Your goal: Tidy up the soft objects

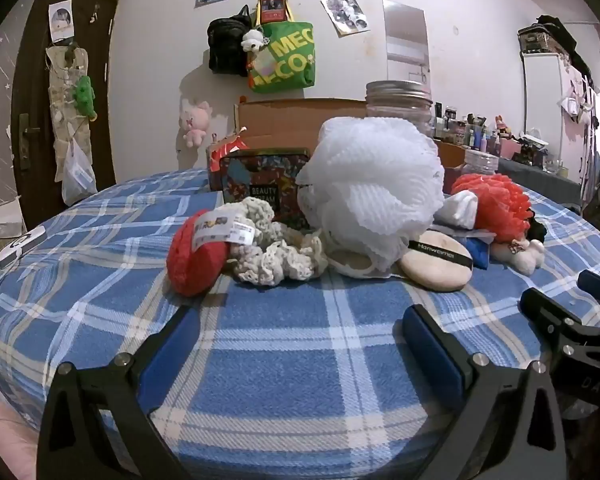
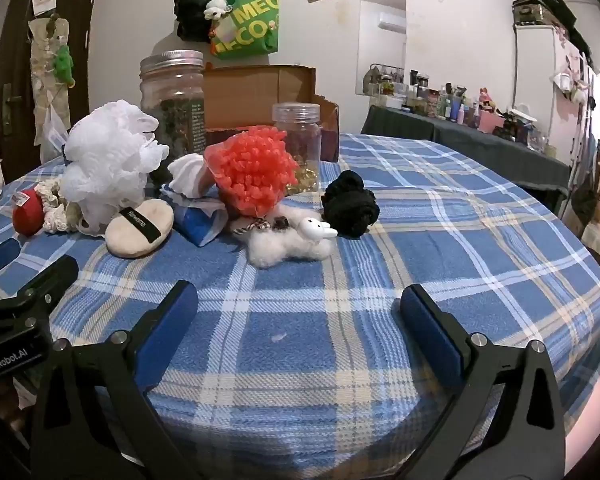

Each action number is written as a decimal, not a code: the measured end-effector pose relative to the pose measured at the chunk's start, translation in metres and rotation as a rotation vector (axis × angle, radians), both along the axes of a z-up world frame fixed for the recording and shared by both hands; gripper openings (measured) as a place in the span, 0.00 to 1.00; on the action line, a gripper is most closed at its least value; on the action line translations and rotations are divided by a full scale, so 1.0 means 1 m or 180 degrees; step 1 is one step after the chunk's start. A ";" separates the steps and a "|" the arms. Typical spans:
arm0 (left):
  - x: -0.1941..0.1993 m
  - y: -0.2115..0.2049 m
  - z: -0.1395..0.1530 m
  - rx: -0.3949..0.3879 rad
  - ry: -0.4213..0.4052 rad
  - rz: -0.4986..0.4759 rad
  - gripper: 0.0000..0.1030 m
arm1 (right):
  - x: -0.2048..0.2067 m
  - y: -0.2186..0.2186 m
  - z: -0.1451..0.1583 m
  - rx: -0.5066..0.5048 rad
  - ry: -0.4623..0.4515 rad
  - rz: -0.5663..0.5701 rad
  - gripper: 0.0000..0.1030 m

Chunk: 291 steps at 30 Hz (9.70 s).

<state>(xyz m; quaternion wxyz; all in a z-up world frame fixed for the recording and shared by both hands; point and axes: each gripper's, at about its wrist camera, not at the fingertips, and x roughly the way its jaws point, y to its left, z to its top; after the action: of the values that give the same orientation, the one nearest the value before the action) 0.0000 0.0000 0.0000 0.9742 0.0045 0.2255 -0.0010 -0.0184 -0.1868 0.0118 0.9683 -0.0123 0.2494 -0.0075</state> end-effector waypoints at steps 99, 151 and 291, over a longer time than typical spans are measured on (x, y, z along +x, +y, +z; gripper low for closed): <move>0.005 0.005 0.001 -0.0018 0.0073 -0.0056 1.00 | 0.009 -0.001 0.009 0.0002 0.0106 0.0096 1.00; 0.058 -0.005 0.068 -0.0211 0.0162 -0.1049 0.41 | 0.067 -0.024 0.066 0.0552 0.0309 0.1242 0.43; 0.180 0.053 0.246 -0.0187 -0.0179 -0.0754 1.00 | 0.180 -0.002 0.268 -0.0218 0.0184 0.1073 0.90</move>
<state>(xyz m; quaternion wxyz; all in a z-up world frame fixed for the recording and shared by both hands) 0.1797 0.0530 0.2463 0.9729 0.0026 0.1958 -0.1227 0.1616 -0.1884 0.2795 0.9473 -0.0871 0.2712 0.1469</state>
